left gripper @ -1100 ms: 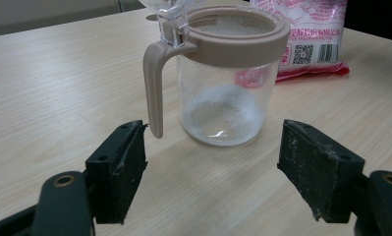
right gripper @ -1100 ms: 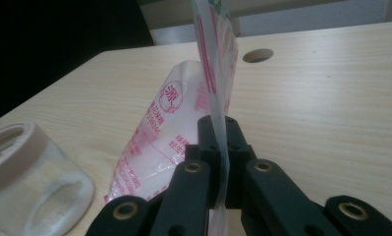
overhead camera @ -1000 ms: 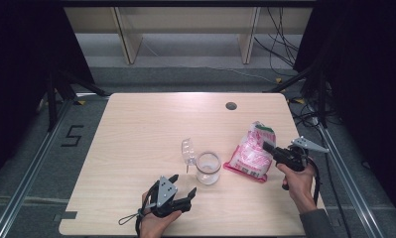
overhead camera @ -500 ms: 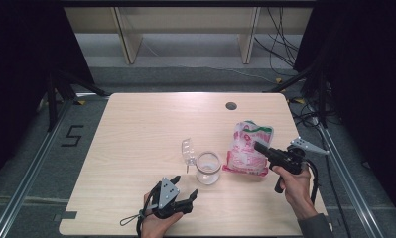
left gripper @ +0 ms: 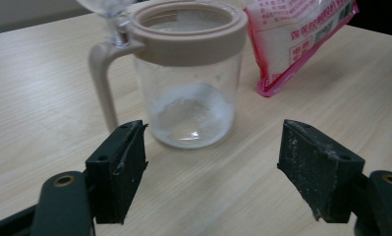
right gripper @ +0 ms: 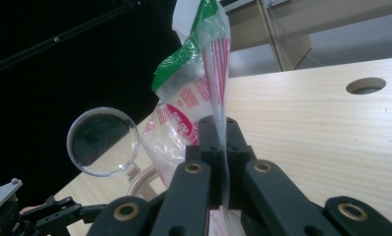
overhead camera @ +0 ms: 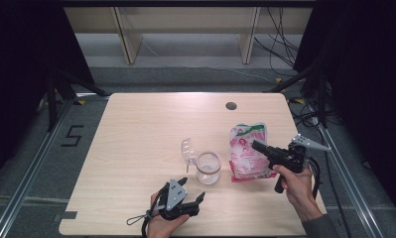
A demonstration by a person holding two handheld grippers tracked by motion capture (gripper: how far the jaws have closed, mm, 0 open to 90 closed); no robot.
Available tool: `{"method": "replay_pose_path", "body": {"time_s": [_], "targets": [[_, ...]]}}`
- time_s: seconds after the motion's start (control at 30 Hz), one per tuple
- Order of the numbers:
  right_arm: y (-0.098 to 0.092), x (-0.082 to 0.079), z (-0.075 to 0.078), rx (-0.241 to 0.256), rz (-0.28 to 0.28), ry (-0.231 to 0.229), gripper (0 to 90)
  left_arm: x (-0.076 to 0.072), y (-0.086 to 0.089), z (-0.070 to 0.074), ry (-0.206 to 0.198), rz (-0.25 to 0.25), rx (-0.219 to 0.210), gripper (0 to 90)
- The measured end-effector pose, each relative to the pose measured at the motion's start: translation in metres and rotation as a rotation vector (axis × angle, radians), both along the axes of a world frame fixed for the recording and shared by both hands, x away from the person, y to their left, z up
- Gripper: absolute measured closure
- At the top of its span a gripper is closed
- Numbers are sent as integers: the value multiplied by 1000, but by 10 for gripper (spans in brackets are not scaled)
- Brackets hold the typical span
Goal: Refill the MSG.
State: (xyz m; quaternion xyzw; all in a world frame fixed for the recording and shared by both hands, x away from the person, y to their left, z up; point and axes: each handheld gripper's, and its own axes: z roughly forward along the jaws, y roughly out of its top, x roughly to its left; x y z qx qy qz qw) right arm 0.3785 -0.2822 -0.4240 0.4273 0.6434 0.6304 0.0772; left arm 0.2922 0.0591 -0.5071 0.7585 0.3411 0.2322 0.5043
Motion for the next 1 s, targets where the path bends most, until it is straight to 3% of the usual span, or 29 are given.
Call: {"method": "replay_pose_path", "body": {"time_s": [0.13, 0.17, 0.27, 0.37, 0.53, 0.6, 0.63, 0.7, 0.73, 0.77, 0.87, 0.93, 1.0], "targets": [[0, -1, 6, -7, 10, -4, 900, 0, -10, -1, -5, -46, 0, 255], [0, -3, 8, 0, 9, 17, 900, 1, -12, 1, -14, -64, 12, 255], [0, -2, 13, -28, 18, -9, 900, -1, -25, 4, -9, -87, -8, 259], [2, -4, 19, -37, 18, -5, 900, 2, -37, 5, -21, -116, 18, 261], [1, -9, 34, -29, 32, -3, 900, 3, -54, 5, -13, -117, 10, 268], [1, -9, 40, -47, 39, -47, 900, 3, -61, 4, -17, -127, 17, 269], [3, -12, 43, -39, 48, -37, 900, 3, -66, 3, -20, -132, 16, 271], [4, -14, 49, -45, 54, -58, 900, 4, -75, 2, -23, -141, 32, 271], [6, -17, 52, -36, 60, -38, 900, 5, -80, 1, -20, -146, 21, 271], [7, -18, 53, -43, 58, -60, 900, 4, -87, -1, 5, -141, -7, 271], [10, -22, 59, -27, 67, -64, 900, 8, -102, -2, -13, -104, 60, 272], [12, -26, 63, -20, 76, -61, 900, 11, -108, -1, 5, -117, 25, 270], [14, -29, 67, -32, 98, -79, 900, 12, -115, -2, -4, -100, -9, 281]]}}
